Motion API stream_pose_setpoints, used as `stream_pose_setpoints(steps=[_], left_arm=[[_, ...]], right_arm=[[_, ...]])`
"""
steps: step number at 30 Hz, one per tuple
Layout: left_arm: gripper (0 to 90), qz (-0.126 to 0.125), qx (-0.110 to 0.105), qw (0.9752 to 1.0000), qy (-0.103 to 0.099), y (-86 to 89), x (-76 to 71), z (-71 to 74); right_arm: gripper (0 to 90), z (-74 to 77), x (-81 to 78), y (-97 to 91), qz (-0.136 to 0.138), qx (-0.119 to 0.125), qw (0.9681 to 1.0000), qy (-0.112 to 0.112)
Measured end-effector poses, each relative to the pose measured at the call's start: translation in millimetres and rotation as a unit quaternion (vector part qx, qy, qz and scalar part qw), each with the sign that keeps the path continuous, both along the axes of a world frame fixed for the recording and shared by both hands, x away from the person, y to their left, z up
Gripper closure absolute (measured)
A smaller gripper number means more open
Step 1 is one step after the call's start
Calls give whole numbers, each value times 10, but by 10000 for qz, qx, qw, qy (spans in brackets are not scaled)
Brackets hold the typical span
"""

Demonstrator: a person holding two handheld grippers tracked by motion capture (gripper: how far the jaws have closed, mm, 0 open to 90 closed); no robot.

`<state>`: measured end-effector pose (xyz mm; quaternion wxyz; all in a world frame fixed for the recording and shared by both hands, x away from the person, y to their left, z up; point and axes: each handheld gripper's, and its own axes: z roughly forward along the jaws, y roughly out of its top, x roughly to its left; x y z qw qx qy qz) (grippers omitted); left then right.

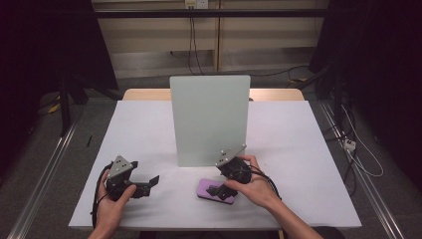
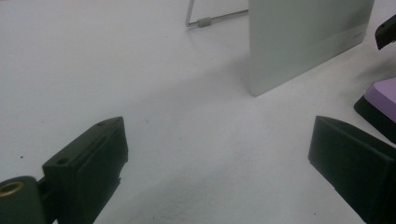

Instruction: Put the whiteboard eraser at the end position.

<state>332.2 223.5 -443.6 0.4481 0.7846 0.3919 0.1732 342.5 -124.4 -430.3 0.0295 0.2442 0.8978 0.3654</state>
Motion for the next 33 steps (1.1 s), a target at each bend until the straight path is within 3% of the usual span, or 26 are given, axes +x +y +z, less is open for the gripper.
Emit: stream_pose_setpoints(steps=[10,16,26,31,33], left_arm=[[48,-4,-14,10000,4,-5,-5,-5],[48,7,-19,10000,-18,2,-10,5],[48,31,-64,10000,-46,7,-17,8],[48,36,-49,10000,-74,12,-20,17],[49,38,-56,10000,-61,11,-19,13]], right_arm=[[94,38,-27,-84,-345,243,9989,-221],[90,56,-22,-151,-685,359,9966,-298],[88,21,-23,-374,-1341,448,9882,-581],[86,2,-34,-477,-1534,488,9854,-547],[86,-12,-40,-524,-1676,484,9829,-583]])
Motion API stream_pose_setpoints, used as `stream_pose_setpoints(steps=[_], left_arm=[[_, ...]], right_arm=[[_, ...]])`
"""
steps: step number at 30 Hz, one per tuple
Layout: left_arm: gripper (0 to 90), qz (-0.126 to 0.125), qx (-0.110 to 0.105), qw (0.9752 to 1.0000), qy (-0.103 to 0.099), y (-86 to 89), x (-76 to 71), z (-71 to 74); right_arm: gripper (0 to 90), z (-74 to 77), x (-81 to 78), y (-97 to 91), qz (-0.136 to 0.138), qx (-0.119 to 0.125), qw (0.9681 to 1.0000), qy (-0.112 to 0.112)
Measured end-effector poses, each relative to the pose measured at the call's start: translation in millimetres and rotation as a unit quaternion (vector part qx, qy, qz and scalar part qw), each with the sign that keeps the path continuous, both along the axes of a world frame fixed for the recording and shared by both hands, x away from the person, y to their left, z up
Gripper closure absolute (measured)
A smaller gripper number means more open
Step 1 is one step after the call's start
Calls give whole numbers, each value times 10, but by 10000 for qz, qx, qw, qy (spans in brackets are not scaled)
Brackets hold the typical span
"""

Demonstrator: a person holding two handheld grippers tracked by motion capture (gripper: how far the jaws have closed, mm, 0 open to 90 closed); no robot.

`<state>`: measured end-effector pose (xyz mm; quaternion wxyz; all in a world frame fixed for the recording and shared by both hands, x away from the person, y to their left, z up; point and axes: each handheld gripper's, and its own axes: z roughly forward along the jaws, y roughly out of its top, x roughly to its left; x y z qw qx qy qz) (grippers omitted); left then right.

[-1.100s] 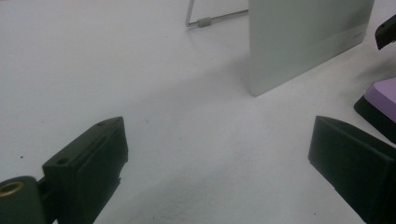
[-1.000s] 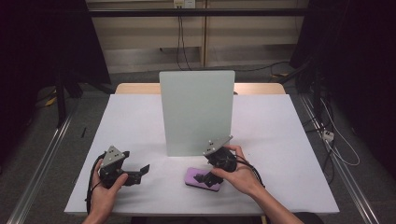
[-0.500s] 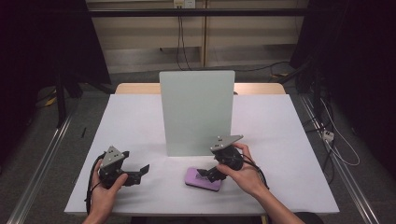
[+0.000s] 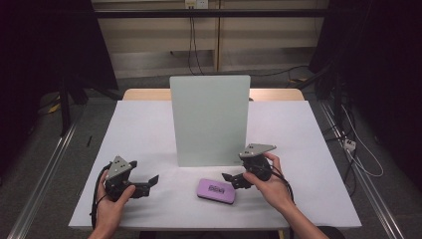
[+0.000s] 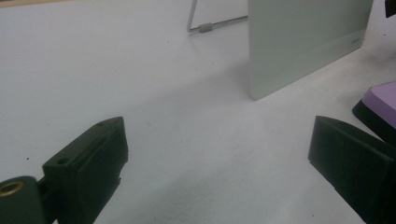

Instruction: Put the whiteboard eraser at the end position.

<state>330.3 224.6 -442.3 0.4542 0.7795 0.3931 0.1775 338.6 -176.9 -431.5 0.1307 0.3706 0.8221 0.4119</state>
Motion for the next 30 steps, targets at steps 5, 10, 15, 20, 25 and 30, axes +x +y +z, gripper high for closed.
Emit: stream_pose_setpoints(steps=[5,10,15,20,25,30], left_arm=[[49,2,-4,10000,5,-1,-2,2],[49,19,-25,10000,23,-4,-5,1],[49,23,-35,10000,20,-3,-5,0],[48,26,-36,10000,15,-9,-12,0],[49,32,-23,10000,4,-11,-16,2],[49,41,-17,10000,13,-19,-19,-1]], right_arm=[[87,-19,-19,-132,-272,44,9996,-26],[88,-12,-42,-256,-484,80,9988,-65],[88,-21,-60,-381,-676,62,9977,-76],[87,-55,-82,-489,-816,49,9966,-78],[87,-77,-112,-619,-996,76,9950,-70],[88,-115,-146,-747,-1192,136,9928,-58]])
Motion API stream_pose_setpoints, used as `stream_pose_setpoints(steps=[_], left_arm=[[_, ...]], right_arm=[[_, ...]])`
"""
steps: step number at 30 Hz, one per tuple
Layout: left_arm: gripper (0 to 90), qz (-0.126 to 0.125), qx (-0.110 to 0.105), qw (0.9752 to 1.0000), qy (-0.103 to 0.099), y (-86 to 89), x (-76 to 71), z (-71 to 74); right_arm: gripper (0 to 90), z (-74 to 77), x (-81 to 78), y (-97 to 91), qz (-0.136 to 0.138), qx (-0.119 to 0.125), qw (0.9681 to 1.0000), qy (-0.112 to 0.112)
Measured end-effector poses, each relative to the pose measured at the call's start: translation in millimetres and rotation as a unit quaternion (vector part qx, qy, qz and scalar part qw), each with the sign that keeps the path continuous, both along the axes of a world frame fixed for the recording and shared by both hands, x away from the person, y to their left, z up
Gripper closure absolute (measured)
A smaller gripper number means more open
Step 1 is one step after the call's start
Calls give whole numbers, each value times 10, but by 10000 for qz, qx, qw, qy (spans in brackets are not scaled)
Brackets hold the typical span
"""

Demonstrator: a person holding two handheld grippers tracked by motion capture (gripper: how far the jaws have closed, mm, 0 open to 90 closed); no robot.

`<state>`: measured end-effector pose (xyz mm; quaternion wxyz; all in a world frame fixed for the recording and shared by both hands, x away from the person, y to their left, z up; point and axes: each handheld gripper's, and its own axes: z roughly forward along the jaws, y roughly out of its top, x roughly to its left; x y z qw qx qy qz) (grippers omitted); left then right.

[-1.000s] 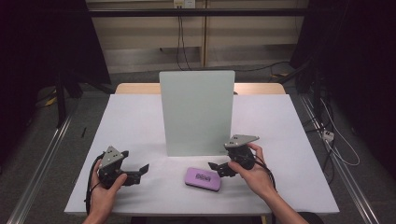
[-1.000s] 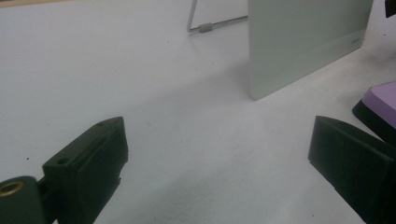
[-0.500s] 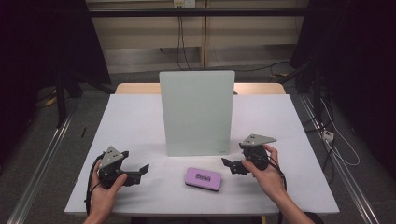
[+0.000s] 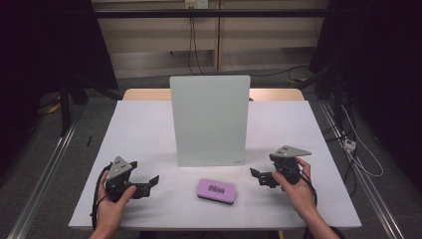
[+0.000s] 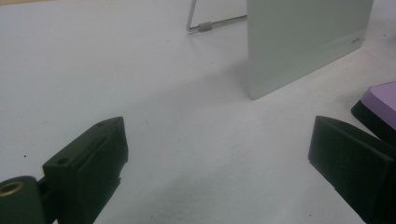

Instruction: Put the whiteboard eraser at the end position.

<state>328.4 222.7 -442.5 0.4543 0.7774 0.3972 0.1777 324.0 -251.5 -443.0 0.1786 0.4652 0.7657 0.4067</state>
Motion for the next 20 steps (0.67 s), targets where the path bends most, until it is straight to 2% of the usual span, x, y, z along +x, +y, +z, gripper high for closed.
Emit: stream_pose_setpoints(steps=[4,9,14,20], left_arm=[[50,17,43,10000,5,2,-4,0],[50,75,-20,10000,0,5,-10,0],[50,80,18,10000,-32,27,-15,9],[49,90,-57,9999,-9,29,30,-1]], right_arm=[[88,-36,-42,-86,-101,-1,9999,24],[88,-92,-105,-175,-208,-6,9998,30],[88,-109,-168,-239,-347,50,9993,-119],[87,-99,-179,-259,-417,100,9989,-198]])
